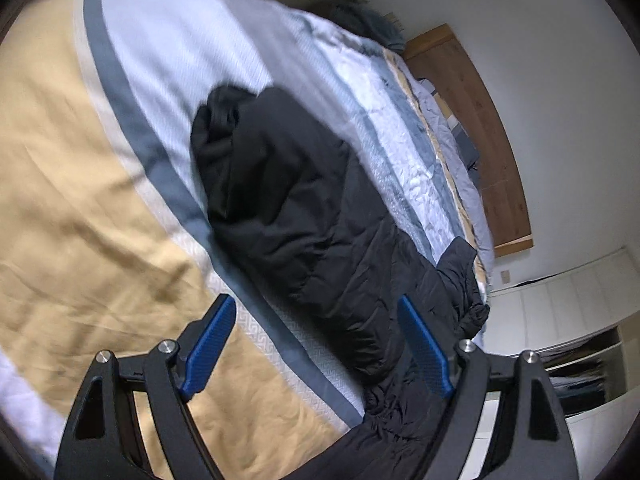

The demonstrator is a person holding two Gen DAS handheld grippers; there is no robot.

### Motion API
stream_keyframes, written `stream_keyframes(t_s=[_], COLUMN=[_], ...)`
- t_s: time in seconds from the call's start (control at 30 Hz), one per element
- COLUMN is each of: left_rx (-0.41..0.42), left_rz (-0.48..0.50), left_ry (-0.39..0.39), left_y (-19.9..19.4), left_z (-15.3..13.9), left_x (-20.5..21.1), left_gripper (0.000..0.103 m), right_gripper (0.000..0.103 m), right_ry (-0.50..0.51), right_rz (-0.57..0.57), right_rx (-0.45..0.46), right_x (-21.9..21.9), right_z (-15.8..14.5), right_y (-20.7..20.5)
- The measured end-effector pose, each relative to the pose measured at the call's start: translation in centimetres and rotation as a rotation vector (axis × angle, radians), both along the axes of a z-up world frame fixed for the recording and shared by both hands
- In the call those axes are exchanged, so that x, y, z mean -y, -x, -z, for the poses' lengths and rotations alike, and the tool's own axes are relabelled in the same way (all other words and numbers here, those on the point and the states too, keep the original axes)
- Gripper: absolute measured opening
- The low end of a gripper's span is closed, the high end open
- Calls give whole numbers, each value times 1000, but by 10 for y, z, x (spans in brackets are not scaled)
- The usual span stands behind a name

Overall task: Fold large clothes
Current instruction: 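Grasp the other coat sleeve with the left tool and lift it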

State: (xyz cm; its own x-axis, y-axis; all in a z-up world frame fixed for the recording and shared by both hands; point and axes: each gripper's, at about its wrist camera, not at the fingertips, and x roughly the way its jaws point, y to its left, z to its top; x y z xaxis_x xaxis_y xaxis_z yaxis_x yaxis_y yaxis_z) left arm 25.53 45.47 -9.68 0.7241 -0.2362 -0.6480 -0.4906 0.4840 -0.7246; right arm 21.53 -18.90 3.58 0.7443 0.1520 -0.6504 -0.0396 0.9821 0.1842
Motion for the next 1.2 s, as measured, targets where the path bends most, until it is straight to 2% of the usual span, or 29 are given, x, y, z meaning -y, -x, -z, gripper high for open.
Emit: stream_keyframes(t_s=[0.1,0.2,0.37,0.57,0.93,1.0,1.07,1.13,1.2], left_rx=[24,67,65,52,96,100,101,78,67], left_rz=[-12,-29,-43,-56,-148,-180,-221,-228,-218], left_ry=[72,122,161,194,179,196,239,249,237], left_y=[-12,-23,-40,-38,-74,-74,-75,-75,-73], left_z=[21,29,43,66,54,57,61,62,63], left_x=[0,-1,-2,4,-27,-36,-42,-45,-46], left_gripper=[82,82,82,81,80,80,75,52,37], right_gripper=[66,66,66,66,66,66,66,66,66], right_ry=[6,14,27,31,38,42,44,40,32], right_rz=[27,50,87,115,141,148,159,168,175], right_rx=[-15,-22,-40,-62,-73,-71,-70,-70,-68], right_x=[8,14,26,36,45,48,53,57,62], right_z=[6,9,15,23,25,23,21,21,20], right_y=[-3,-6,-10,-14,-18,-16,-14,-12,-9])
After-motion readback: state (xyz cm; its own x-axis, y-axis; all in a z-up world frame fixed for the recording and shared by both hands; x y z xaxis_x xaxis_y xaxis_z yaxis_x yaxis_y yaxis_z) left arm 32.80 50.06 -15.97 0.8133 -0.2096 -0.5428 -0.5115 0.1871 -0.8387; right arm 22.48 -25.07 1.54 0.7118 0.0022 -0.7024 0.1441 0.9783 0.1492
